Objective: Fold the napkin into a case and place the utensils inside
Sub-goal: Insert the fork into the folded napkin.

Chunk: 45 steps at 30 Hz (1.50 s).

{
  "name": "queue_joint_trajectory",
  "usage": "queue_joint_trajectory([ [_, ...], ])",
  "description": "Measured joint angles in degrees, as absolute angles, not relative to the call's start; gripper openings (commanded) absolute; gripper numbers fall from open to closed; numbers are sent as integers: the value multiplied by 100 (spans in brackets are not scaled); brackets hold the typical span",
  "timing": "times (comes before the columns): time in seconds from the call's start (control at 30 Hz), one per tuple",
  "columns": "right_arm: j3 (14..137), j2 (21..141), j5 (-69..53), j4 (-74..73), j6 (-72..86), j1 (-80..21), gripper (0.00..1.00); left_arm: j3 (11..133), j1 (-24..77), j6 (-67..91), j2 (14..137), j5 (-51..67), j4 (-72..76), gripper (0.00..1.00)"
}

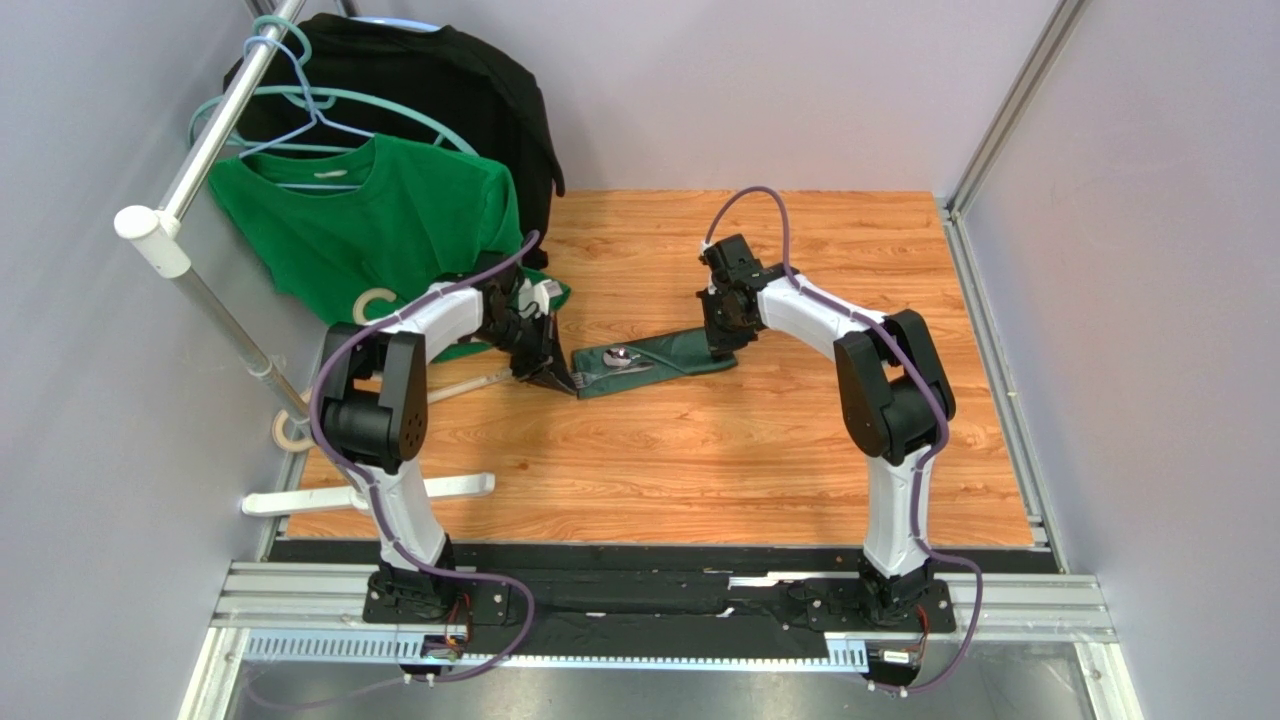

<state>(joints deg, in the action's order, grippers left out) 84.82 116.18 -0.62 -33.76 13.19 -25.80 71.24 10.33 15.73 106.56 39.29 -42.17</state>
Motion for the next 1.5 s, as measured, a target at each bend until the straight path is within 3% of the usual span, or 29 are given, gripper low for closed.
queue_joint_trajectory([
  [1.17,8482,11618,-165,-3354,1229,-2580,0,8458,1778,2058,12055,4115,-3951,3],
  [1.43,8484,11616,-137,-3361,1236,-2580,0,8521,1802,2080,12095,4025,-3981,24],
  [1.5,8512,11603,-128,-3415,1245,-2561,0,8521,1802,2080,12099,3979,-4007,46],
])
